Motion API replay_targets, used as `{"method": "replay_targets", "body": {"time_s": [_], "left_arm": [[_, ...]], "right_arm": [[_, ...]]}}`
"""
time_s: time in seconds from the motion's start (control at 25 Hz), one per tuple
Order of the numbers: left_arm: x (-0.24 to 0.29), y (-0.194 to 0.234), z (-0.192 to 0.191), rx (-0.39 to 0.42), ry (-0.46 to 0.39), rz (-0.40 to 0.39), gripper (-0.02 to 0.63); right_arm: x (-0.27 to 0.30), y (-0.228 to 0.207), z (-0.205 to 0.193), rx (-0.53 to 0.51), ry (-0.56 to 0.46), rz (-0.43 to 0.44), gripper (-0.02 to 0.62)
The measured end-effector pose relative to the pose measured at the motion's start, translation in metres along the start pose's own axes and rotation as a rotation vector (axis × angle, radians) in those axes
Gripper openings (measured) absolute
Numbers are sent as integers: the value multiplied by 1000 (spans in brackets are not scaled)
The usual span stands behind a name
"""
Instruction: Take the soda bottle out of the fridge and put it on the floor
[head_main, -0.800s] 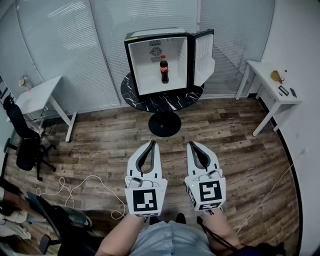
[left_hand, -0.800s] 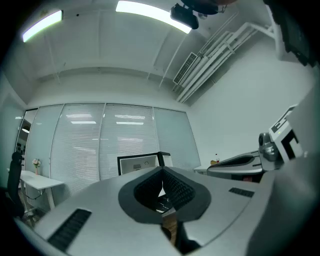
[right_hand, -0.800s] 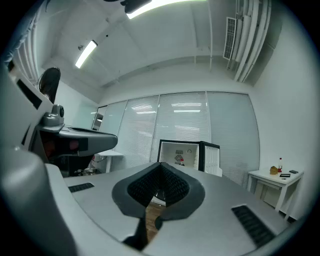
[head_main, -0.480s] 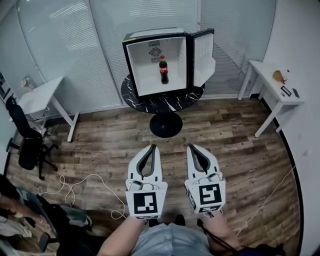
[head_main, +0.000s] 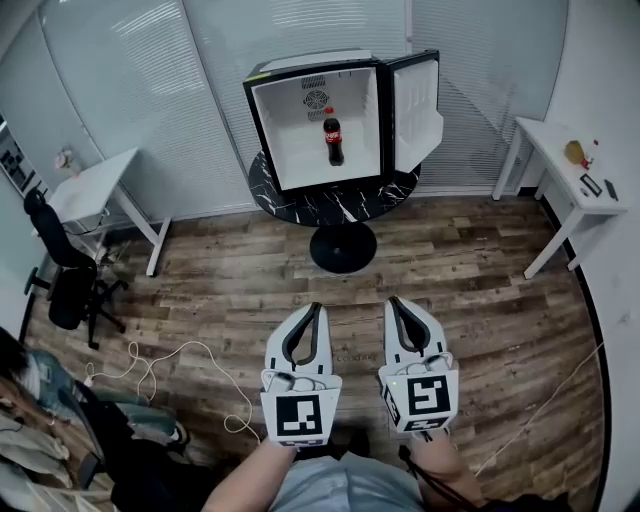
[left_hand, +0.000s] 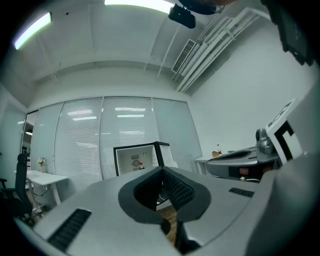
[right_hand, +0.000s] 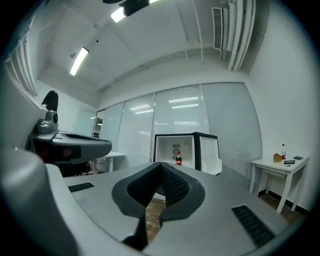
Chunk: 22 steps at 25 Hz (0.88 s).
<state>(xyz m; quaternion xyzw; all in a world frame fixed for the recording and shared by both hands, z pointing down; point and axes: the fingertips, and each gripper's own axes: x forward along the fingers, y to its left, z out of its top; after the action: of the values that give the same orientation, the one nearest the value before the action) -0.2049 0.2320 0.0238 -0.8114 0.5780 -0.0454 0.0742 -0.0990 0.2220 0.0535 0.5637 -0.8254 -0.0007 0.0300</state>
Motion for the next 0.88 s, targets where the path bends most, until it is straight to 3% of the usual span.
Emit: {"method": "replay_targets", "body": {"time_s": [0.48, 0.88], "left_arm": [[95, 46, -38, -28, 30, 13, 18], [207, 130, -18, -10, -53, -8, 18]], "right_arm": [[95, -33, -26, -4, 52, -29, 14], [228, -45, 22, -35, -29, -44, 14]]}}
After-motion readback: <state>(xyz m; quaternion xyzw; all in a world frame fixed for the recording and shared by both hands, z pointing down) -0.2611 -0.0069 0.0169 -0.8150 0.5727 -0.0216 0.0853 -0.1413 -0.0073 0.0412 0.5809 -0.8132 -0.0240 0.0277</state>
